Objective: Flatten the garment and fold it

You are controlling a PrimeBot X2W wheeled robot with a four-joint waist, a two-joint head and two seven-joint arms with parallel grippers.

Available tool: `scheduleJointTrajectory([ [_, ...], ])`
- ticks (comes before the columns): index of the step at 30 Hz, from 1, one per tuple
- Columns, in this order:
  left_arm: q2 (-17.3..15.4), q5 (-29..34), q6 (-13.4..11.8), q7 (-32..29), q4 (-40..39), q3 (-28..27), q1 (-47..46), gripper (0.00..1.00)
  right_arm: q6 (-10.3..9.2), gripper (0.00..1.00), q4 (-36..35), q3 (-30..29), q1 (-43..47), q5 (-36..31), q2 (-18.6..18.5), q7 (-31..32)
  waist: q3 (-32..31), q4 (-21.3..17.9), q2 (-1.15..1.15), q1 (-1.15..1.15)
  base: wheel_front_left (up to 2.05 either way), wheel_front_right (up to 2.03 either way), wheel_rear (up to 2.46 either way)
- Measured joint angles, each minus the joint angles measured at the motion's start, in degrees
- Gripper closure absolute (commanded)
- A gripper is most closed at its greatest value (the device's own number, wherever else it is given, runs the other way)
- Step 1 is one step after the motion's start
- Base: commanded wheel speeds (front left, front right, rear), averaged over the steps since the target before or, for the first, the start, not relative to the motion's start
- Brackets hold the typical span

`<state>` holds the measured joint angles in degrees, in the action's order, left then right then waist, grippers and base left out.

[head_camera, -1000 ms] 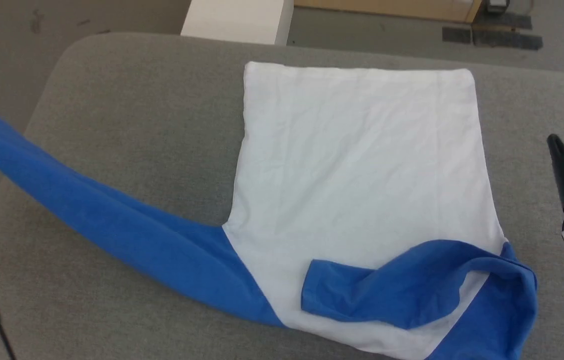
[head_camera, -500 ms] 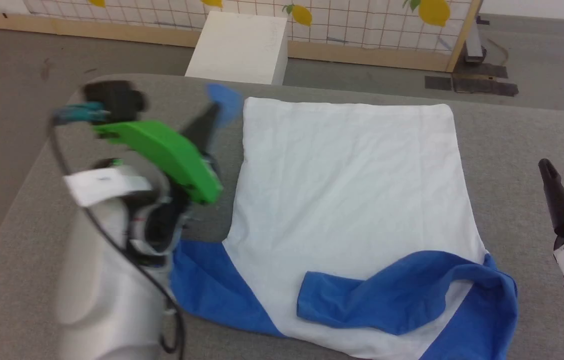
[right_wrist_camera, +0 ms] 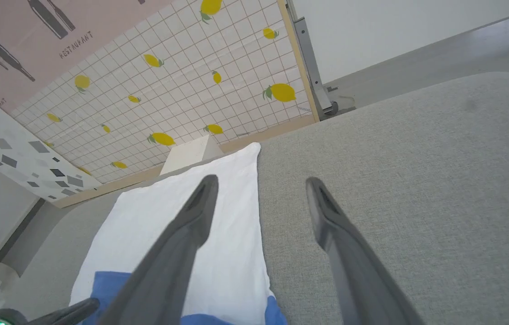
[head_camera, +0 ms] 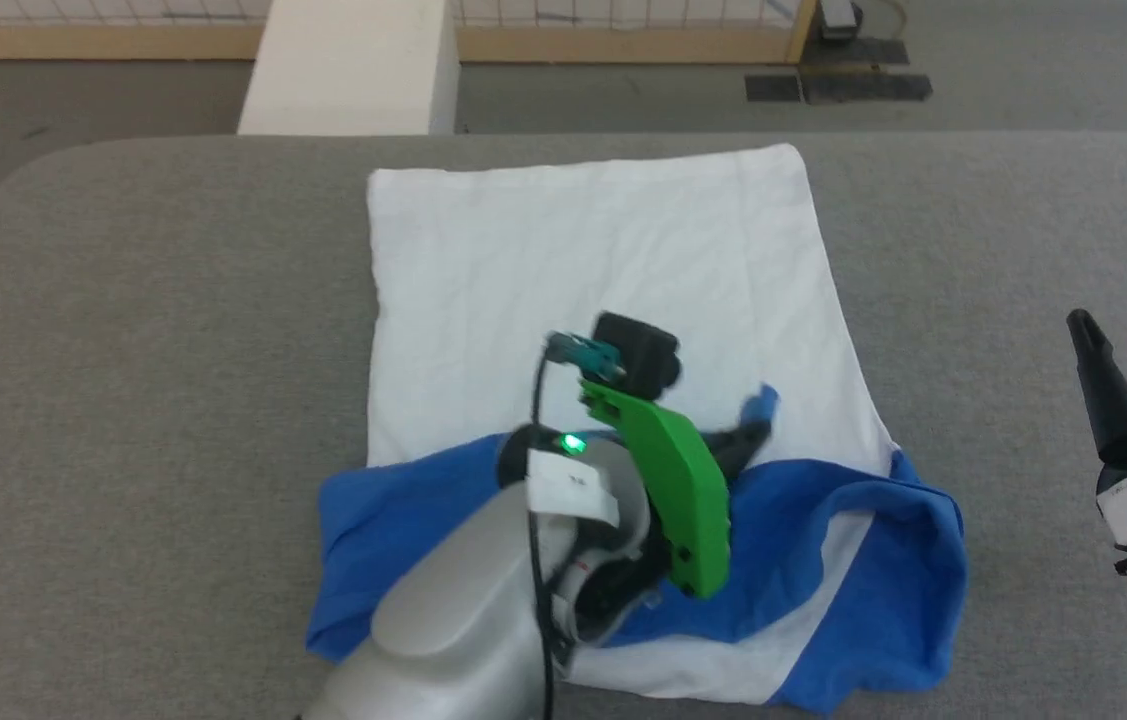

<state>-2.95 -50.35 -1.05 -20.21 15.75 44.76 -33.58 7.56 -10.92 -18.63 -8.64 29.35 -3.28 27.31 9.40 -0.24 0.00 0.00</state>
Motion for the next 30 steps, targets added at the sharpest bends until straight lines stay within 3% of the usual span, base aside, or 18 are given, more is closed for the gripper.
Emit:
scheduleJointTrajectory([
  [8, 0.00, -5.63, -0.03, 0.29, 3.93, 13.40, -1.17, 1.00, 0.00, 0.00, 0.48, -0.77, -0.57, 0.08, 0.05, -0.70, 3.39, -2.39, 0.00, 0.00, 0.00, 0.00, 0.00],
  [12, 0.00, -7.26, -0.47, -0.38, 5.83, 17.52, -1.62, 1.00, 0.00, 0.00, 0.90, -0.71, -0.81, 0.23, 0.08, -0.87, 3.94, -2.36, 0.00, 0.00, 0.00, 0.00, 0.00],
  [13, 0.00, -7.71, -0.60, -0.34, 6.02, 18.02, -1.75, 0.54, 0.00, 0.00, 0.99, -0.66, -0.83, 0.30, 0.08, -0.89, 3.94, -2.24, 0.00, 0.00, 0.00, 0.00, 0.00],
  [14, -0.01, -8.68, -0.60, -0.37, 6.15, 18.59, -1.97, 0.00, 0.00, 0.00, 1.04, -0.53, -0.85, 0.32, 0.10, -0.97, 3.91, -2.08, 0.00, 0.00, 0.00, 0.00, 0.00],
  [19, -0.01, -14.84, -0.42, -1.90, 4.58, 18.76, -3.74, 0.00, 0.00, 0.00, 1.87, -0.53, -0.92, 0.32, 0.15, -1.12, 3.13, -1.26, 0.00, 0.00, 0.00, 0.00, 0.00],
  [22, 0.10, -20.03, 0.16, 0.33, 2.42, 13.71, -5.91, 0.00, 0.00, 0.00, 2.22, -0.53, -0.91, 0.30, 0.18, -1.13, 1.83, -0.64, 0.00, 0.00, 0.00, 0.00, 0.00],
  [26, -1.34, -21.23, 0.54, 8.68, 2.02, 4.85, -8.55, 0.00, 0.00, 0.00, 2.47, -0.26, -0.86, 0.16, 0.18, -1.10, 0.09, 0.03, 0.00, 0.00, 0.00, 0.00, 0.00],
  [30, -8.06, -15.08, -1.53, 20.16, 3.50, -0.32, -9.90, 0.00, 0.00, 0.00, 2.54, 0.57, -0.77, -0.13, 0.19, -1.08, -1.41, 0.54, 0.00, 0.00, 0.00, 0.00, 0.00],
])
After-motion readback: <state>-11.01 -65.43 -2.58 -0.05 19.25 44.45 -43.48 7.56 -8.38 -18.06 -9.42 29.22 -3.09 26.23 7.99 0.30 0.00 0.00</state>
